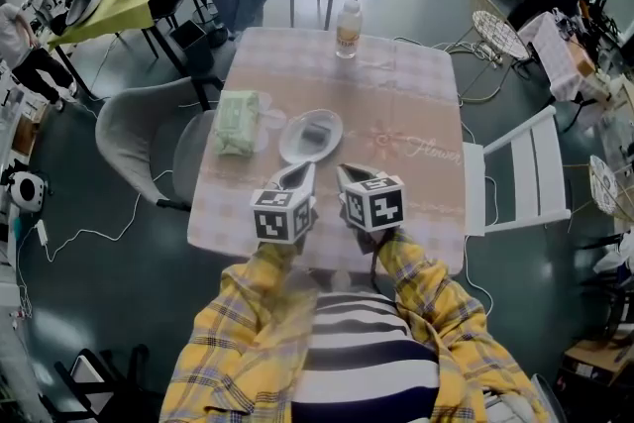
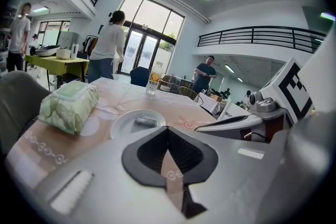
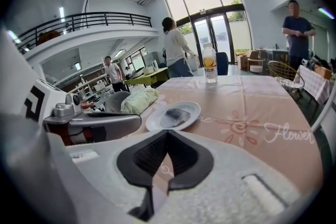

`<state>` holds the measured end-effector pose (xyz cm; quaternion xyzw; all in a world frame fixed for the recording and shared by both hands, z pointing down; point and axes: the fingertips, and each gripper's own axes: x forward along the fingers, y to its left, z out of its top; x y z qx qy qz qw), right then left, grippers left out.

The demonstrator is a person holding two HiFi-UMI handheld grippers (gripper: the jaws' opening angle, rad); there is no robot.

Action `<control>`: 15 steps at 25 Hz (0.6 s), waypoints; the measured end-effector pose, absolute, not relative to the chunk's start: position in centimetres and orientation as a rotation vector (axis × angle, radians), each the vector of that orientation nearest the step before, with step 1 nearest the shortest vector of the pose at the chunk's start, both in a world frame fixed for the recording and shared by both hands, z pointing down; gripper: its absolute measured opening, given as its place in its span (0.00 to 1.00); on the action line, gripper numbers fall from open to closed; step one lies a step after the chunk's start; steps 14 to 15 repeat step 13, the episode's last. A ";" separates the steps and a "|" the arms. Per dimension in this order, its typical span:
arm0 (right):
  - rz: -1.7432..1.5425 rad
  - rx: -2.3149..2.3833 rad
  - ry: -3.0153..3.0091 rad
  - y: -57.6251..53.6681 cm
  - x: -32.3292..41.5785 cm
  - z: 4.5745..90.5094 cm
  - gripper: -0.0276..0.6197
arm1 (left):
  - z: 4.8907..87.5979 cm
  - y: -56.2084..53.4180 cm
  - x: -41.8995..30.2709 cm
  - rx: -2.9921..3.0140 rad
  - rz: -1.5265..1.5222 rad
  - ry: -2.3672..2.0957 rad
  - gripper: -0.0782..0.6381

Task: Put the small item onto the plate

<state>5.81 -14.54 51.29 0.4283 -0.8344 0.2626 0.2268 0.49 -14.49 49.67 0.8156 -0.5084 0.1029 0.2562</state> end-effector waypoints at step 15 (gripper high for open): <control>0.714 1.183 -2.312 -15.1 5.8 50.8 0.04 | 49.2 -15.1 1.2 2.216 0.262 -1.372 0.11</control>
